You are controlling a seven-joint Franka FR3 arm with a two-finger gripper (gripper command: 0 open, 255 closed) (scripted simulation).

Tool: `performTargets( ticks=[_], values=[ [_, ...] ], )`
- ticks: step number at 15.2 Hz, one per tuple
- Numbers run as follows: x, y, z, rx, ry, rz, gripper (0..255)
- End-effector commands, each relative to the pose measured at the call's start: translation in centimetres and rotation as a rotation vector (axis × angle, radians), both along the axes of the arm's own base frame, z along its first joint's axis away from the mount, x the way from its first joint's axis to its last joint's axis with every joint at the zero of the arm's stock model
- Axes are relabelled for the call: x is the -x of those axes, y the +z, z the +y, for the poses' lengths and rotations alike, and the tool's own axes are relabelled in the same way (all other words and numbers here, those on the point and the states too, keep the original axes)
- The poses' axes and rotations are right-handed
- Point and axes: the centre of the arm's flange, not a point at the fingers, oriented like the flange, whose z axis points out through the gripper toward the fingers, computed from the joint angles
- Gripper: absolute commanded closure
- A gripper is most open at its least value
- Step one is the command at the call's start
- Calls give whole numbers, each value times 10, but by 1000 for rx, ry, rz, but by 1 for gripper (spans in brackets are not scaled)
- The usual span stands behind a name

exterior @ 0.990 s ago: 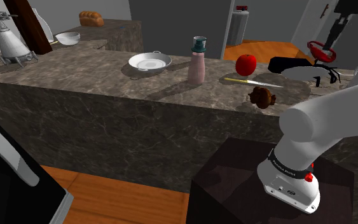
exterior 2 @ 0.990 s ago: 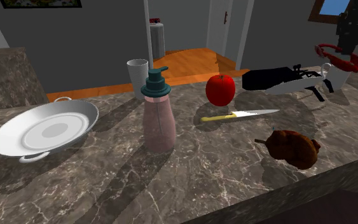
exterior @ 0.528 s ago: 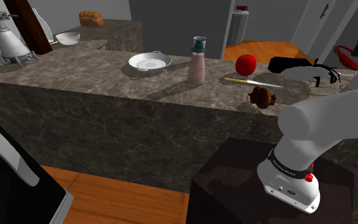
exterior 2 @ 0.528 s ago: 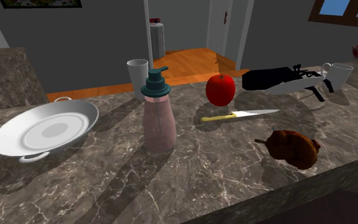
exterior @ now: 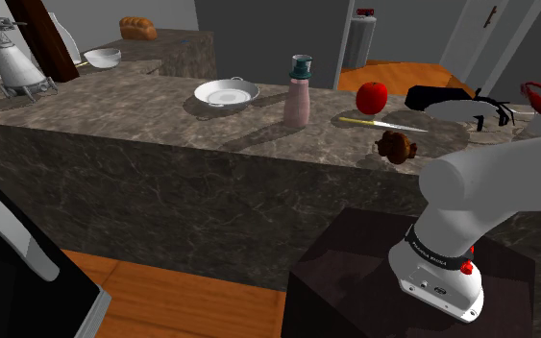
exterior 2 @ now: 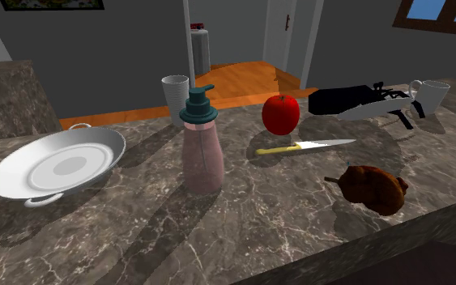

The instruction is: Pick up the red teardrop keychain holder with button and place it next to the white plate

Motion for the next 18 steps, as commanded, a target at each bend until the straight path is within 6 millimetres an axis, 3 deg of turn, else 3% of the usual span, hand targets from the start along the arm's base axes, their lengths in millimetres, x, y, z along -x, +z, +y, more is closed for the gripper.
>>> performTargets(
  ticks=[1, 18],
  values=[
    [0, -10, 0, 0, 0, 0, 255],
    [0, -100, 0, 0, 0, 0, 255]
  ],
)
